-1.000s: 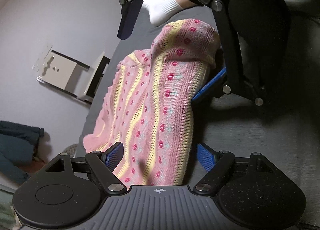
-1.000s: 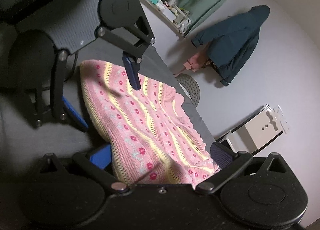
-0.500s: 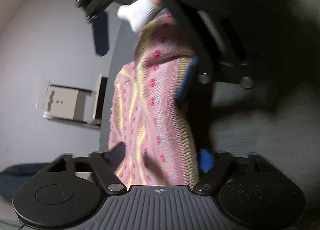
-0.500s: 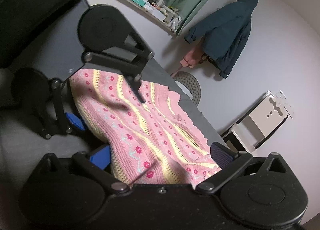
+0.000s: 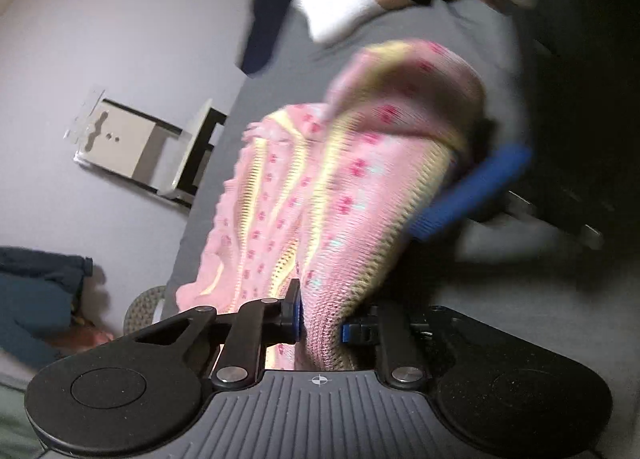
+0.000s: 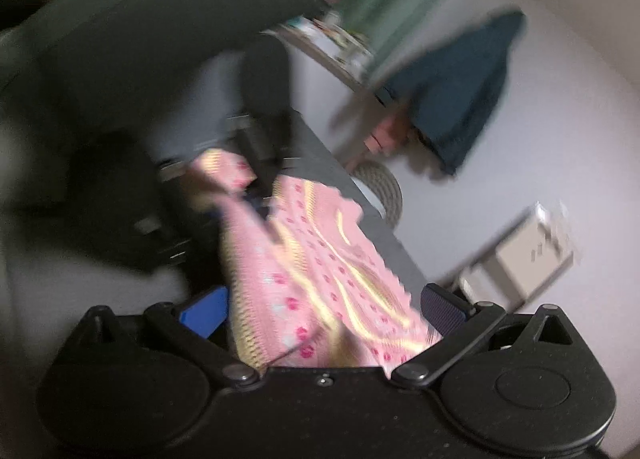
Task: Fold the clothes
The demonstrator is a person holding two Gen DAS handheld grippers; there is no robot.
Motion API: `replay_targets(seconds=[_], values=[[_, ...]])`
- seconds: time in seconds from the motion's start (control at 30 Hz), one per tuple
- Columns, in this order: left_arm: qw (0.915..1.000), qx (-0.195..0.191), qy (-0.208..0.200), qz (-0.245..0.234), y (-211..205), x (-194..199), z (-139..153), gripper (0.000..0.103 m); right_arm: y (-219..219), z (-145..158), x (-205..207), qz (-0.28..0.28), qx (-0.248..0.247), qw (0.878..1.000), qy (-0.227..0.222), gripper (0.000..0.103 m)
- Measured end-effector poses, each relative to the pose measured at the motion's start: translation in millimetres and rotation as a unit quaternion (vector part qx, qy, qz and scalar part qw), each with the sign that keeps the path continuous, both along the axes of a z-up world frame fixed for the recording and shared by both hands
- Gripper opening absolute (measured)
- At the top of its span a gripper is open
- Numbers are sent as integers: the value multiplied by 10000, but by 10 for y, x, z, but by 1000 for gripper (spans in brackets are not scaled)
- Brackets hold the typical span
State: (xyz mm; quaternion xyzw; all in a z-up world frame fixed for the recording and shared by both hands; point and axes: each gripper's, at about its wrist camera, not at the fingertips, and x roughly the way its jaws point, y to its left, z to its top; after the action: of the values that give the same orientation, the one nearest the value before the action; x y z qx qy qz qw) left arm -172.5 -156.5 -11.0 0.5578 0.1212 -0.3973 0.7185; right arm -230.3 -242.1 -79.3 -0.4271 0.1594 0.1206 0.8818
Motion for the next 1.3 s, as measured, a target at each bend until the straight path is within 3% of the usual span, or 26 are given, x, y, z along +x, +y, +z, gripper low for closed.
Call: replay_targets(seconds=[0.1,0.23,0.3,0.37,0.43,0.47,0.57,0.6,0.63,0.73,0.77,0.9,0.93,0.97,1.03,1.2,1.3], values=[[9998,-138,101,61,-11,19,120,17,137,-173,-77,196,-642,9975,-220,103],[9995,-245,159,81,51,60,207,17,240,-357,20,-35,-1239,9917,-349,100],[9995,-258,175,78,75,110,215,17,254,-379,85,-168,-1350,9900,-375,91],[9995,-255,191,55,66,174,209,17,250,-410,150,-314,-1500,9875,-356,69],[9995,-239,211,56,58,216,195,17,237,-442,198,-407,-1634,9851,-355,62],[9995,-216,217,65,50,239,183,17,225,-453,208,-399,-1666,9846,-333,52],[9999,-47,128,-27,25,249,124,19,204,-420,223,-398,-1582,9863,-251,36],[9999,15,8,-105,29,216,89,23,192,-392,227,-396,-1516,9874,-218,35],[9997,95,-123,-179,36,186,42,32,179,-354,228,-405,-1424,9888,-206,34],[9980,180,-558,-234,63,90,-55,81,121,-213,231,-452,-1043,9934,-115,33],[9975,157,-650,-244,75,77,-77,85,99,-169,230,-474,-909,9947,-74,33],[9989,-76,-453,22,91,186,-97,84,-11,-28,210,-503,-497,9975,23,32],[9990,-112,-428,119,84,221,-91,71,-33,-7,211,-509,-447,9977,46,32],[9991,-72,-387,174,75,259,-88,39,-51,5,209,-507,-436,9977,58,32],[9993,-20,-286,221,62,320,-68,23,-69,16,205,-496,-436,9978,38,32],[9995,-43,-223,204,71,373,55,19,-79,-10,220,-481,-619,9969,1,33],[9995,-140,-148,235,79,426,120,19,-59,-103,207,-473,-906,9947,-96,49]])
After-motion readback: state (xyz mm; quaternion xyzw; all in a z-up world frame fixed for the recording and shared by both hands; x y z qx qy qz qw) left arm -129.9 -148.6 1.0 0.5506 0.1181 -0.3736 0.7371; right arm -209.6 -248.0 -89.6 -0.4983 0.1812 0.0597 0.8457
